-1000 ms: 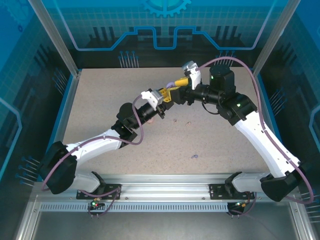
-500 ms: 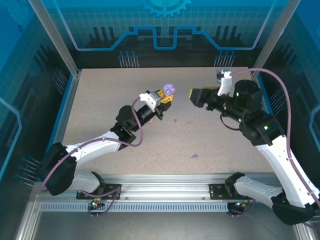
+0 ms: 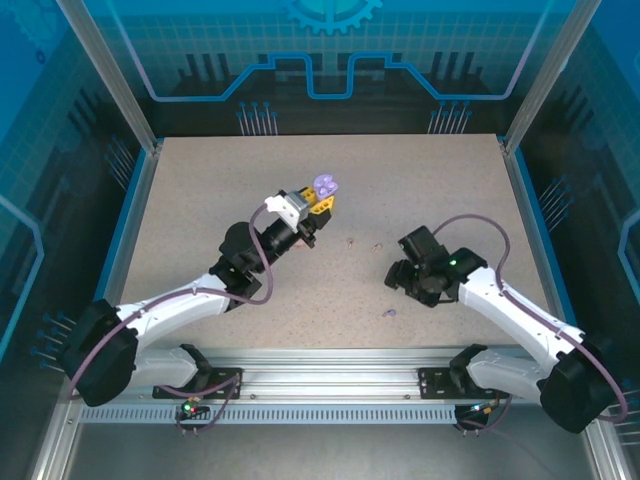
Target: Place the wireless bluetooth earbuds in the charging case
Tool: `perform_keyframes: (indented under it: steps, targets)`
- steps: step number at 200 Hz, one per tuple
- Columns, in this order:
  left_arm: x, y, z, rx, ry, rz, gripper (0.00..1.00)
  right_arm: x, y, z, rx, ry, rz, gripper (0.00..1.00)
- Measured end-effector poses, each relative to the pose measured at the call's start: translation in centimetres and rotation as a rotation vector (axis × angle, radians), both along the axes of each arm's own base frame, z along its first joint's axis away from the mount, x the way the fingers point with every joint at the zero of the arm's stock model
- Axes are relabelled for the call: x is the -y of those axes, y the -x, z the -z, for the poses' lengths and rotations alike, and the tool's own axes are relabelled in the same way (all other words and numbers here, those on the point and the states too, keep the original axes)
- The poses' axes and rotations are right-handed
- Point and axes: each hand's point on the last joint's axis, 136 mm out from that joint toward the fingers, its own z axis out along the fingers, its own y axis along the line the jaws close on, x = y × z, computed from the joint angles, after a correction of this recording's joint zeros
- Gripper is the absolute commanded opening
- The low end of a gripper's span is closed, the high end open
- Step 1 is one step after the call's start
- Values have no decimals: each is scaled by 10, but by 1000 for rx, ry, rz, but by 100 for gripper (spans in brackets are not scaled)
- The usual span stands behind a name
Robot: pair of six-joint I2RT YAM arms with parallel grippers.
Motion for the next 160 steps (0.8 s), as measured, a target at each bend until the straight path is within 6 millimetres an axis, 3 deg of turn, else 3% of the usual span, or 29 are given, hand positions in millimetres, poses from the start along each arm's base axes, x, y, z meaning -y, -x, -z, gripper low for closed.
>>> perform_keyframes:
  steps: [59,98,160]
  targets:
    - [-2,1,3,-21,12,4,0,-28,26,39,-128,-30,27,70]
    - [-2,2,2,-20,15,5,0,-41,24,61,-181,-27,32,70]
    - [-5,5,-2,-8,21,3,0,-44,21,81,-215,-2,34,69]
